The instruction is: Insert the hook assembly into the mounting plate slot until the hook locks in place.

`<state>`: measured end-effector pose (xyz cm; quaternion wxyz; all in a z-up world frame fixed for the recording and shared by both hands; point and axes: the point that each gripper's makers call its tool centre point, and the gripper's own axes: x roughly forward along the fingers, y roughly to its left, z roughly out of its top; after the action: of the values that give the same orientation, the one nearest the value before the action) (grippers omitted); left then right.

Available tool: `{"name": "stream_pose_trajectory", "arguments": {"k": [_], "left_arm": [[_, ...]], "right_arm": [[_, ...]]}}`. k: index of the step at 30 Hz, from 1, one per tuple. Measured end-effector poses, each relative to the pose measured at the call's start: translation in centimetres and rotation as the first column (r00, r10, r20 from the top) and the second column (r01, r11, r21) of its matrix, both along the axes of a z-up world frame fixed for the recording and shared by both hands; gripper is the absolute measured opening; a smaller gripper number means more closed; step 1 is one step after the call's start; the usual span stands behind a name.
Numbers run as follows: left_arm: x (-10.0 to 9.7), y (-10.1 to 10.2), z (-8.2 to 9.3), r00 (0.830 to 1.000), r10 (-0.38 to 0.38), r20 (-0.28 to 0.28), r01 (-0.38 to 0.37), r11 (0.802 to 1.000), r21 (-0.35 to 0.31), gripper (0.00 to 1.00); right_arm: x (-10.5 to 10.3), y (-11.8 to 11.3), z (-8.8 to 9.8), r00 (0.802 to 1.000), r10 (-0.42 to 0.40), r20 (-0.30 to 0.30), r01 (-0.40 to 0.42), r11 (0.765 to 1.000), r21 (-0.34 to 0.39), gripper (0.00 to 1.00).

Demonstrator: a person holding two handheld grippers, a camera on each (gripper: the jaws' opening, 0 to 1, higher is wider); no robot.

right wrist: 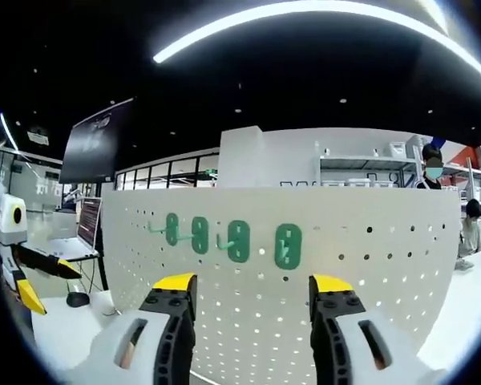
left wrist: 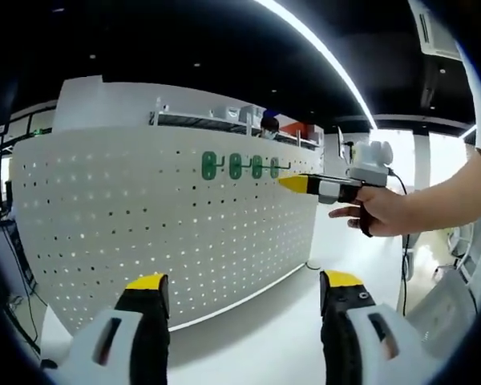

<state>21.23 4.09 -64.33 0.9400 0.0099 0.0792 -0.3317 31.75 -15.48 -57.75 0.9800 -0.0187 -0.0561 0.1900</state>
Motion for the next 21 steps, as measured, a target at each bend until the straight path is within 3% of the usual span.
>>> {"name": "stream_pose_trajectory", "arguments": {"k": [4, 5, 21], "left_arm": [[0.2, -0.1, 0.1, 1.000, -0.002, 0.007, 0.002, 1.000, 0.002, 0.81], [0.3, -0.2, 0.1, 1.000, -0.003, 0.007, 0.003, 1.000, 0.003, 0.82], [0.6, 0.0, 0.6, 1.000, -0.007, 0.022, 0.007, 1.000, 0.014, 0.83]], "right_arm": [[-0.4, 0.3, -0.1, 1.000, 0.012, -0.007, -0.012, 1.000, 0.001, 0.60], [-0.6, 0.5, -0.2, 1.000, 0.016, -0.002, -0.016, 1.000, -0.027, 0.60], [-2.8, 0.1, -0.2, 0.999, 0.050, -0.002, -0.050, 0.999, -0.014, 0.64]]}}
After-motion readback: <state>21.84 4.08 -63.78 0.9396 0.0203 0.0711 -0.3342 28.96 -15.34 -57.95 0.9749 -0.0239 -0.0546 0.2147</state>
